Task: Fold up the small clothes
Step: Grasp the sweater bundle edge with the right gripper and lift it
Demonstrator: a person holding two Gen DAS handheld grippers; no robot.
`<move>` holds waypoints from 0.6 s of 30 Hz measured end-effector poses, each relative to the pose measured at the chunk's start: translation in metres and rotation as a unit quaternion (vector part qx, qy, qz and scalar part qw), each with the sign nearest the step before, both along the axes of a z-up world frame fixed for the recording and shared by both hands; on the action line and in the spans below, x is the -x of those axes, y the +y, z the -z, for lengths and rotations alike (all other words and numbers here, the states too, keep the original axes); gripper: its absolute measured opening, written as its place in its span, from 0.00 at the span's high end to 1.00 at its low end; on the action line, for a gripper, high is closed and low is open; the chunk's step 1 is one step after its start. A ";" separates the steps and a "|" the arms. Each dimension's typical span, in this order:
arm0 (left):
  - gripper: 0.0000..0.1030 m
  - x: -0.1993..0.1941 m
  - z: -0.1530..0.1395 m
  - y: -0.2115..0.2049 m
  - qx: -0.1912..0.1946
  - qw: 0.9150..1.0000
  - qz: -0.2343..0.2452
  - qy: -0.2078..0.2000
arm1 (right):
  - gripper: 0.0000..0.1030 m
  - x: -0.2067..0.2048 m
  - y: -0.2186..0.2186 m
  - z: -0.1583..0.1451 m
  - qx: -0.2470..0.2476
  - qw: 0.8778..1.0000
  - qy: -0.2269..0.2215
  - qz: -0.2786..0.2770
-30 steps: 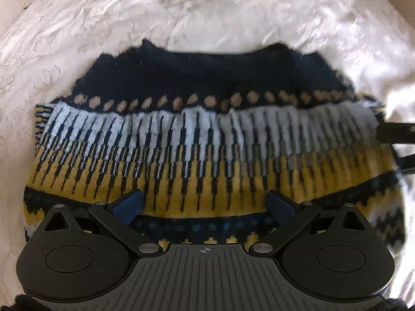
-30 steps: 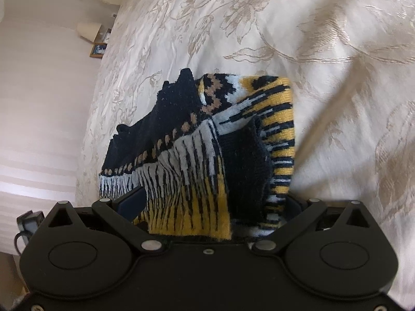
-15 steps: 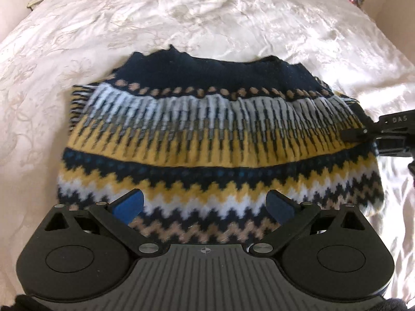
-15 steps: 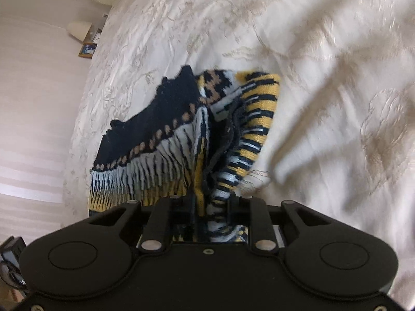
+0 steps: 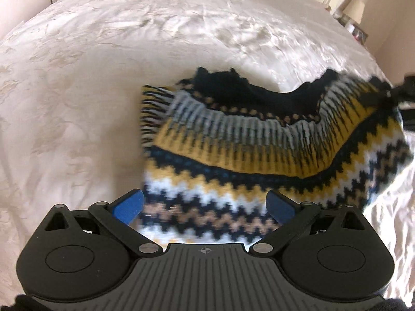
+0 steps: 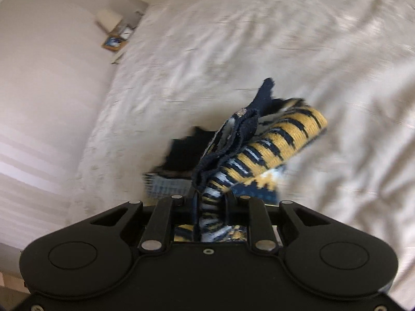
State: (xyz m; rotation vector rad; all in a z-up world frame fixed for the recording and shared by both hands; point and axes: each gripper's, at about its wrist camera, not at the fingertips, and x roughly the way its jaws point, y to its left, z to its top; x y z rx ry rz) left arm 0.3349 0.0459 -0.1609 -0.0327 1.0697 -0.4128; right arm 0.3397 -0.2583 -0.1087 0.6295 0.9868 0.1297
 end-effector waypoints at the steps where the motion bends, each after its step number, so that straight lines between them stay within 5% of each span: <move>1: 0.01 -0.001 0.001 0.007 0.003 1.000 -0.001 0.001 | 0.72 -0.005 0.013 -0.002 -0.002 1.000 -0.003 -0.007; 11: 0.01 -0.004 0.011 0.073 0.013 1.000 -0.022 0.017 | 0.73 -0.056 0.133 0.050 0.002 0.998 0.040 -0.055; 18: 0.01 -0.008 0.018 0.104 0.014 0.999 -0.037 0.026 | 0.75 -0.065 0.172 0.073 0.014 0.997 0.063 -0.050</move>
